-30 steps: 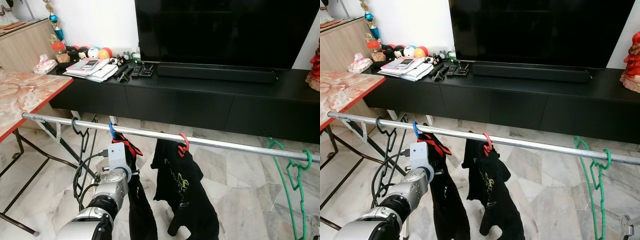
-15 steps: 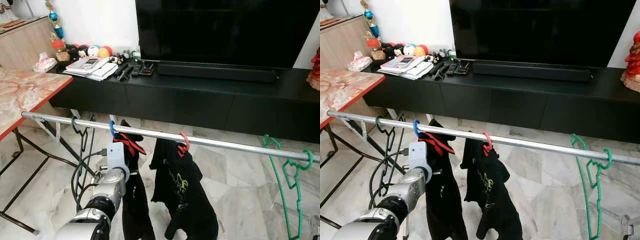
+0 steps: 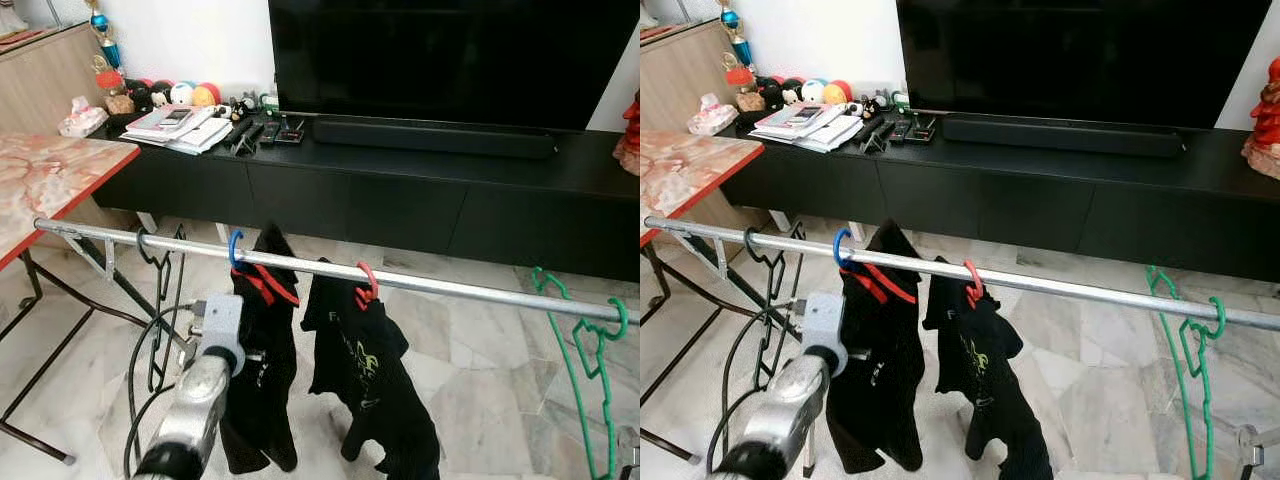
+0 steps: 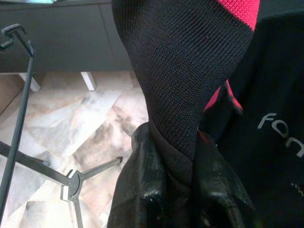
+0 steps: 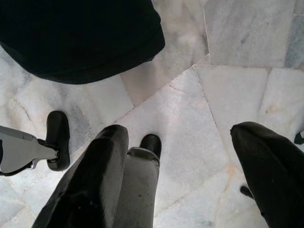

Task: Hang hanger

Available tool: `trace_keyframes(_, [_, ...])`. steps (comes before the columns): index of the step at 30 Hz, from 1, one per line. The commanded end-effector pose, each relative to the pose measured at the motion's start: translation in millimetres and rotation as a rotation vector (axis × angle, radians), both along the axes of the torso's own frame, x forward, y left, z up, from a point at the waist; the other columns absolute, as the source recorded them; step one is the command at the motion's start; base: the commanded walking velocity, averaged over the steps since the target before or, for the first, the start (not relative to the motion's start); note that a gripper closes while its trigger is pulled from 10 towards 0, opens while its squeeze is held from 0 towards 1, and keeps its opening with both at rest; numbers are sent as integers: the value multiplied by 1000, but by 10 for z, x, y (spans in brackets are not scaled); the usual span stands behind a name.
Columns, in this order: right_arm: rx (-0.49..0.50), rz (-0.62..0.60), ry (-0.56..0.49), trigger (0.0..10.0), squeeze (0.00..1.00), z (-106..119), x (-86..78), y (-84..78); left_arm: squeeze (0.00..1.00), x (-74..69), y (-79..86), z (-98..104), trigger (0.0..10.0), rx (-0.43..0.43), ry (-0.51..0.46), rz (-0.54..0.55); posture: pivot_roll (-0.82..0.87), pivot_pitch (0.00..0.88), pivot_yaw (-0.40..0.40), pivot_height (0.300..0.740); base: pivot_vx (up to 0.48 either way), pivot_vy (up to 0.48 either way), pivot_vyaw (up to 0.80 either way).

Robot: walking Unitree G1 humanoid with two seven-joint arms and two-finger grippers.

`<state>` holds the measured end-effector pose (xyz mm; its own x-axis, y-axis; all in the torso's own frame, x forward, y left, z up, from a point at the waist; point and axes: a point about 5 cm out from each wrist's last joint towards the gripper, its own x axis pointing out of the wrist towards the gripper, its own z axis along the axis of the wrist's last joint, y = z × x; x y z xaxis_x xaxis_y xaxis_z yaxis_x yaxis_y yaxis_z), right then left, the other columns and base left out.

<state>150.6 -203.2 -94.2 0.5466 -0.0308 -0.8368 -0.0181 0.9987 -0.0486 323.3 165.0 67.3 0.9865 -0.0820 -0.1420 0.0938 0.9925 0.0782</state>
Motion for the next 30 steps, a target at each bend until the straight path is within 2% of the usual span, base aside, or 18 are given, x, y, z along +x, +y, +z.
trace_keyframes(1, [0, 3, 15, 10000, 0, -17, -40, 2, 0, -56, 6, 104, 0, 18, -82, -32, 28, 48, 30, 740, 0, 0, 0])
trace_keyframes(6, [0, 4, 15, 10000, 0, -16, -37, 2, 0, -269, 17, 0, 0, 15, -69, -47, 29, 47, 31, 740, 0, 0, 0])
trace_keyframes(7, [0, 3, 14, 10000, 0, -15, -35, 1, 0, -379, 29, -65, 2588, 15, -55, -46, 31, 47, 32, 740, 0, 0, 0])
trace_keyframes(8, [0, 4, 14, 10000, 0, -15, -35, 0, 0, -422, 37, -97, 4314, 17, -45, -42, 32, 44, 31, 740, 0, 0, 0])
trace_keyframes(9, [-1, 4, 14, 10000, 0, -14, -35, -1, 0, -476, 50, -145, 9333, 31, -27, -37, 33, 41, 31, 740, 0, 0, 0])
trace_keyframes(10, [-1, 4, 14, 10000, 0, -14, -35, -2, 0, -496, 55, -163, 9333, 39, -19, -35, 33, 41, 31, 740, 0, 0, 0])
trace_keyframes(11, [-1, 4, 14, 10000, 0, -14, -33, -3, 0, -552, 65, -198, 10000, 48, -8, -35, 34, 39, 31, 740, 0, 0, 0])
trace_keyframes(16, [-2, -2, 13, 10000, 0, -12, -30, -6, 0, -656, 90, -244, 10000, 32, 24, -16, 34, 38, 32, 740, 0, 0, 0])
trace_keyframes(30, [13, -46, 9, 10000, 0, -20, -45, 8, 0, -605, 23, -159, 10000, 10, 26, -38, 34, 40, 44, 740, 0, 0, 0])
